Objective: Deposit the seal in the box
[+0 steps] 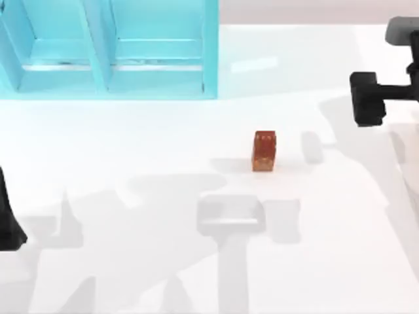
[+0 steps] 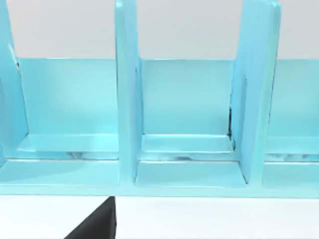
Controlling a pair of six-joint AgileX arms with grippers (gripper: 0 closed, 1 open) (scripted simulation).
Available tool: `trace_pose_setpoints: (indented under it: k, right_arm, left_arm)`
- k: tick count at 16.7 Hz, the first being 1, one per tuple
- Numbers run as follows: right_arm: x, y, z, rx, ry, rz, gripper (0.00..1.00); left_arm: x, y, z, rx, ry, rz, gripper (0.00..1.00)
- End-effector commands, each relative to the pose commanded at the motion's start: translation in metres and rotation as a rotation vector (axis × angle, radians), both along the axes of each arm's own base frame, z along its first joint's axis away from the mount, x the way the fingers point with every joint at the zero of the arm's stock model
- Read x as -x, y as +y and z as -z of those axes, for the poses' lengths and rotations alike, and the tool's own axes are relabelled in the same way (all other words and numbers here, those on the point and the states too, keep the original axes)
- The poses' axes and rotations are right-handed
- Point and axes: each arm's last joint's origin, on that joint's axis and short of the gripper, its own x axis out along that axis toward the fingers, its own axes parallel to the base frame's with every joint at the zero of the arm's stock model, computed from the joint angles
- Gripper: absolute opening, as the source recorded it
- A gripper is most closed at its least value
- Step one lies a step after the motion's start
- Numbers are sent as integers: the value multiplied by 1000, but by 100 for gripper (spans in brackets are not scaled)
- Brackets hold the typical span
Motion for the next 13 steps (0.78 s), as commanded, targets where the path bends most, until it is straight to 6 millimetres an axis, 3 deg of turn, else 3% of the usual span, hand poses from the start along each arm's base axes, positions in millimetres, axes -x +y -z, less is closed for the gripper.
trace_pose_setpoints:
  k: [3, 6, 9, 13]
  right_arm:
    - [-46, 40, 24, 57, 224, 2, 100]
    - [-79, 79, 44, 103, 351, 12, 100]
    - [-99, 114, 52, 118, 381, 22, 100]
    - [-109, 146, 51, 103, 353, 32, 100]
  left_arm:
    - [0, 0, 0, 0, 0, 0, 100]
    - [0, 0, 0, 0, 0, 0, 100]
    - [0, 0, 0, 0, 0, 0, 100]
    - [0, 0, 0, 0, 0, 0, 100]
